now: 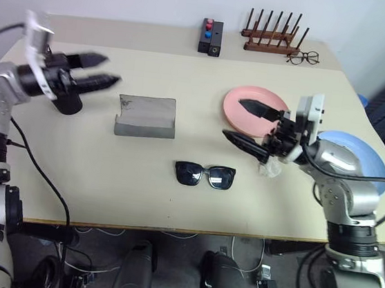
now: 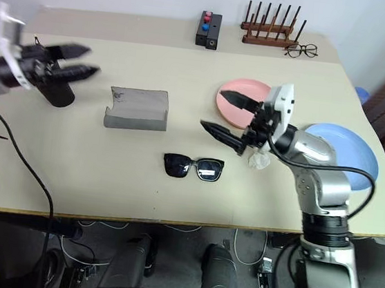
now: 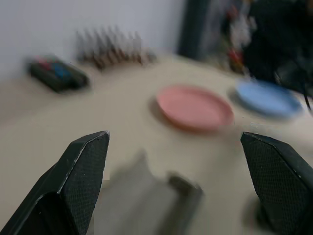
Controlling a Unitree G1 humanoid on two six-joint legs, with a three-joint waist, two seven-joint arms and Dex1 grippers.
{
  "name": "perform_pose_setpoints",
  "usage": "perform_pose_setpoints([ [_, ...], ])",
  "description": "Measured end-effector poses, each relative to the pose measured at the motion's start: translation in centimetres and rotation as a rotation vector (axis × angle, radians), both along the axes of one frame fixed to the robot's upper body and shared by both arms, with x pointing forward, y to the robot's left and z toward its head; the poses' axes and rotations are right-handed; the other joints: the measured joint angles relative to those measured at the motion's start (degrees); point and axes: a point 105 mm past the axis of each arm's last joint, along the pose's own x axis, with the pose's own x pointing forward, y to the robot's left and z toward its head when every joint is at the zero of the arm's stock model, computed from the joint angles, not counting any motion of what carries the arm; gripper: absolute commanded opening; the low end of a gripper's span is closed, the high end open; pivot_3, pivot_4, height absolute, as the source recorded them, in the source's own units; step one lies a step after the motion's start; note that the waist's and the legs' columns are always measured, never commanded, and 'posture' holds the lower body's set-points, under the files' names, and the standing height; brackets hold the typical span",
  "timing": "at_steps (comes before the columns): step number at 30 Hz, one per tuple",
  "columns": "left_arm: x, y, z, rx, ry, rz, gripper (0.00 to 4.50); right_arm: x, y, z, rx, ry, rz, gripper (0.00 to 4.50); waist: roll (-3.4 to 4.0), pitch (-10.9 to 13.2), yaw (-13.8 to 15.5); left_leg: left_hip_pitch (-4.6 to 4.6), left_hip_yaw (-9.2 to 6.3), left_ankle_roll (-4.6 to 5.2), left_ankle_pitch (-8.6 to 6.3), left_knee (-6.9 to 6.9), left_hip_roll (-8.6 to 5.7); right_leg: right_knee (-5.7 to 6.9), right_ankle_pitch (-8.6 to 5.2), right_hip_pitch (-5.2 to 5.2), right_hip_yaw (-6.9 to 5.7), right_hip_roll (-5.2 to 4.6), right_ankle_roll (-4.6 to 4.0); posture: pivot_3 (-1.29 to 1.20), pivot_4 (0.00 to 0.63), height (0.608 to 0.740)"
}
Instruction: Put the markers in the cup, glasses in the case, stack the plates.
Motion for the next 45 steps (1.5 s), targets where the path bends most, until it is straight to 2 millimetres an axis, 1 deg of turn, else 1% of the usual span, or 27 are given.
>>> perform_pose_setpoints([
  [2, 0.4, -0.6, -1.2, 0.037, 0.063, -0.033, 4.44, 0.2, -1.0, -0.3, -0.040, 0.005, -0.021, 4.50, 0.00, 0.0, 0.1, -0.01, 0.00, 0.00, 0.00, 0.01, 0.00, -0.01, 0.00, -0.01, 0.00, 0.00, 0.01, 0.00, 0.150, 0.740],
  [4, 1.0, -1.2, -1.7, 0.070, 0.070, -0.067, 4.44, 0.2, -2.0, -0.4, -0.062, 0.004, -0.047, 4.50, 0.00, 0.0, 0.4, -0.02, 0.00, 0.00, 0.00, -0.01, 0.00, -0.04, 0.00, -0.01, 0.00, 0.00, 0.01, 0.00, 0.150, 0.740],
  [6, 1.3, -1.7, -2.2, 0.097, 0.074, -0.096, 4.44, 0.2, -2.5, -0.3, -0.064, -0.002, -0.063, 4.50, 0.00, 0.0, 0.5, -0.03, 0.01, 0.01, 0.00, -0.02, 0.00, -0.05, 0.03, -0.02, 0.00, 0.00, 0.07, 0.00, 0.150, 0.740],
  [9, 2.0, -3.3, -4.1, 0.145, 0.098, -0.159, 4.44, 0.1, -3.6, -0.6, -0.066, 0.007, -0.106, 4.50, 0.00, 0.0, 0.9, -0.06, 0.01, 0.01, 0.00, 0.03, 0.00, -0.05, 0.05, -0.02, 0.00, 0.00, 0.09, 0.00, 0.150, 0.740],
  [11, 2.2, -3.8, -5.2, 0.189, 0.126, -0.187, 4.44, 0.0, -3.8, -0.8, -0.064, 0.013, -0.120, 4.50, -0.01, 0.0, 0.9, -0.11, 0.01, 0.01, 0.00, 0.05, 0.00, -0.07, 0.05, -0.03, 0.00, 0.00, 0.09, 0.00, 0.150, 0.740],
  [13, 2.3, -4.2, -6.0, 0.223, 0.157, -0.205, 4.44, -0.1, -4.0, -0.7, -0.062, 0.012, -0.135, 4.50, -0.02, 0.0, 0.9, -0.15, 0.00, 0.01, 0.00, 0.06, 0.00, -0.07, 0.05, -0.07, 0.00, 0.00, 0.09, 0.00, 0.150, 0.740],
  [18, 3.2, -4.8, -7.1, 0.346, 0.094, -0.206, 4.44, -0.4, -3.9, -0.5, -0.059, 0.000, -0.147, 4.50, -0.02, 0.0, 0.8, -0.15, 0.00, 0.01, 0.00, 0.04, 0.00, -0.07, 0.09, -0.09, 0.00, 0.00, 0.16, 0.00, 0.150, 0.740],
  [20, 3.5, -5.1, -8.3, 0.389, 0.091, -0.195, 4.44, -0.4, -3.9, -0.5, -0.058, -0.002, -0.158, 4.50, -0.02, 0.0, 0.9, -0.16, 0.00, 0.01, 0.00, 0.05, 0.00, -0.07, 0.09, -0.08, 0.00, 0.00, 0.17, 0.00, 0.150, 0.740],
  [21, 3.5, -5.3, -9.0, 0.409, 0.099, -0.197, 4.21, -0.4, -3.9, -0.5, -0.058, -0.004, -0.162, 4.50, -0.02, 0.0, 0.9, -0.16, 0.00, 0.01, 0.00, 0.05, 0.00, -0.06, 0.10, -0.08, 0.00, 0.00, 0.17, 0.00, 0.150, 0.740],
  [23, 3.5, -5.4, -9.9, 0.438, 0.110, -0.202, 3.57, -0.4, -3.9, -0.5, -0.058, -0.007, -0.168, 4.50, -0.03, 0.0, 0.8, -0.17, 0.00, 0.01, 0.00, 0.05, 0.00, -0.07, 0.10, -0.09, 0.00, 0.00, 0.17, 0.00, 0.150, 0.740],
  [26, 3.4, -5.6, -10.2, 0.443, 0.122, -0.212, 2.17, -0.4, -4.0, -0.5, -0.056, -0.004, -0.178, 4.50, -0.03, 0.0, 0.8, -0.17, -0.01, 0.01, 0.00, 0.05, 0.00, -0.07, 0.10, -0.09, 0.00, 0.00, 0.17, 0.00, 0.150, 0.740],
  [28, 3.3, -5.5, -10.3, 0.455, 0.124, -0.217, 1.11, -0.3, -4.0, -0.6, -0.055, -0.004, -0.181, 4.50, -0.03, 0.0, 0.8, -0.17, -0.01, 0.01, 0.00, 0.05, 0.00, -0.06, 0.10, -0.09, 0.00, 0.00, 0.17, 0.00, 0.150, 0.740],
  [30, 3.4, -5.5, -10.2, 0.461, 0.115, -0.216, 0.16, -0.3, -4.0, -0.6, -0.054, -0.004, -0.184, 4.50, -0.03, 0.0, 0.8, -0.17, -0.01, 0.01, 0.00, 0.05, 0.00, -0.07, 0.10, -0.09, 0.00, 0.00, 0.17, 0.00, 0.150, 0.740],
  [31, 3.5, -5.6, -10.0, 0.465, 0.104, -0.217, 0.06, -0.3, -4.0, -0.6, -0.053, -0.005, -0.185, 4.50, -0.03, 0.0, 0.8, -0.16, -0.01, 0.01, 0.00, 0.06, 0.00, -0.05, 0.09, -0.09, 0.00, 0.00, 0.16, 0.00, 0.150, 0.740],
  [32, 3.4, -5.6, -10.0, 0.466, 0.109, -0.220, 0.06, -0.3, -3.9, -0.6, -0.052, -0.006, -0.184, 4.50, -0.03, 0.0, 0.8, -0.15, -0.01, 0.01, 0.00, 0.06, 0.00, -0.05, 0.09, -0.09, 0.00, 0.00, 0.16, 0.00, 0.150, 0.740],
  [36, 2.4, -5.3, -10.0, 0.419, 0.212, -0.272, 0.06, -0.3, -3.8, -0.5, -0.049, -0.016, -0.180, 4.50, -0.03, 0.0, 0.8, -0.18, -0.01, 0.01, 0.00, 0.05, 0.00, -0.07, 0.09, -0.10, 0.00, 0.00, 0.16, 0.00, 0.150, 0.740],
  [38, 2.0, -4.8, -9.5, 0.401, 0.247, -0.279, 0.06, -0.3, -3.8, -0.5, -0.048, -0.019, -0.180, 4.50, -0.03, 0.0, 0.8, -0.18, -0.02, 0.01, 0.00, 0.04, 0.00, -0.06, 0.09, -0.11, 0.00, 0.00, 0.15, 0.00, 0.150, 0.740],
  [41, 1.3, -3.5, -8.1, 0.412, 0.260, -0.265, 0.06, -0.3, -3.7, -0.4, -0.049, -0.022, -0.177, 4.50, -0.02, 0.0, 0.5, -0.17, -0.04, 0.01, 0.00, 0.01, 0.01, -0.04, 0.08, -0.12, 0.01, 0.00, 0.15, 0.00, 0.150, 0.740],
  [44, -0.9, -2.4, -7.0, 0.426, 0.285, -0.302, 0.06, -0.3, -3.7, -0.5, -0.049, -0.023, -0.174, 4.50, 0.02, 0.0, 0.2, -0.16, -0.05, 0.01, 0.00, -0.03, 0.02, -0.03, 0.01, -0.15, 0.07, 0.00, 0.02, 0.00, 0.150, 0.740],
  [45, -2.4, -2.0, -6.9, 0.449, 0.306, -0.333, 0.06, -0.2, -3.5, -0.4, -0.045, -0.026, -0.170, 4.50, 0.02, 0.1, 0.1, -0.18, -0.04, 0.01, 0.00, -0.03, 0.02, -0.02, 0.00, -0.18, 0.08, 0.00, 0.00, 0.00, 0.150, 0.740],
])
